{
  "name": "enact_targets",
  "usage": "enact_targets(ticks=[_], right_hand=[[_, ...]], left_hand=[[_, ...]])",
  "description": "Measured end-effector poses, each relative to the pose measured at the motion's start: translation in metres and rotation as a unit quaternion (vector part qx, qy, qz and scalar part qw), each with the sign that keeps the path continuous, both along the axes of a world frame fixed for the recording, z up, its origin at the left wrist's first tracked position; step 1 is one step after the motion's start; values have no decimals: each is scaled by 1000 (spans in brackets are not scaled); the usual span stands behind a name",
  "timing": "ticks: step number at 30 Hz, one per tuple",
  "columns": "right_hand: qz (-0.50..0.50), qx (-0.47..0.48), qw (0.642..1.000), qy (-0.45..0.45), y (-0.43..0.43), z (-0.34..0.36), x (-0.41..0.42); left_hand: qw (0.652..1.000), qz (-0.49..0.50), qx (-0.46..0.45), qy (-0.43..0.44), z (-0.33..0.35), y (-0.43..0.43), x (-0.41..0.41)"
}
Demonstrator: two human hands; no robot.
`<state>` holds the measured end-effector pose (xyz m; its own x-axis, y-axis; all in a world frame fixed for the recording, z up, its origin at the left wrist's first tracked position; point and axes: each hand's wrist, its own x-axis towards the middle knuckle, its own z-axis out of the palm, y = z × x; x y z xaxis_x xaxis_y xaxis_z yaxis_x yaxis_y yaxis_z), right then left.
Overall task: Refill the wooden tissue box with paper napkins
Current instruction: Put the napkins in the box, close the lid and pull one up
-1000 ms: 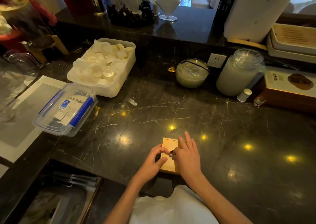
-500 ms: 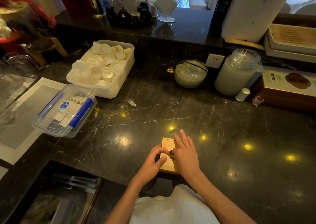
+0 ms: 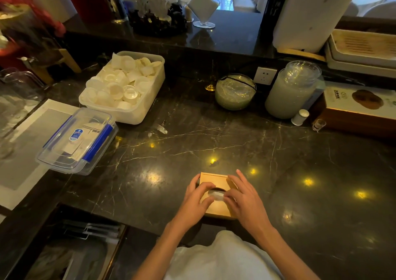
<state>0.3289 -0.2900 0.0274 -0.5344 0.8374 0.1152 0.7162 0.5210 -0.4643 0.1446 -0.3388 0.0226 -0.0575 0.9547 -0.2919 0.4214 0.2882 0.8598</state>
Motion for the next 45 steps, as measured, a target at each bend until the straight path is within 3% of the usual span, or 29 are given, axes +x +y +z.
enact_targets(ticks=[4,12,19,27,33,39,45], right_hand=[[-2,-35,999,31,5,-4,3],[-58,-203,973,92,25,1,-4],[-110,-342,922,144,36,2,-9],[-45,-336,935,100,37,1,-4],[-8,-331,936,116,41,-4,-3],[65,-278,958,34,52,3,-7],[42,-264,963,38,56,1,-14]], left_hand=[[999,7,-4,33,4,8,0],[1000,27,-12,7,8,26,1],[998,1,-55,-25,6,30,-3],[997,7,-67,-43,-3,35,-8],[996,-7,-61,-63,-6,35,-9],[995,-21,-64,-72,-6,34,-13],[995,-12,-65,-75,-6,33,-11]])
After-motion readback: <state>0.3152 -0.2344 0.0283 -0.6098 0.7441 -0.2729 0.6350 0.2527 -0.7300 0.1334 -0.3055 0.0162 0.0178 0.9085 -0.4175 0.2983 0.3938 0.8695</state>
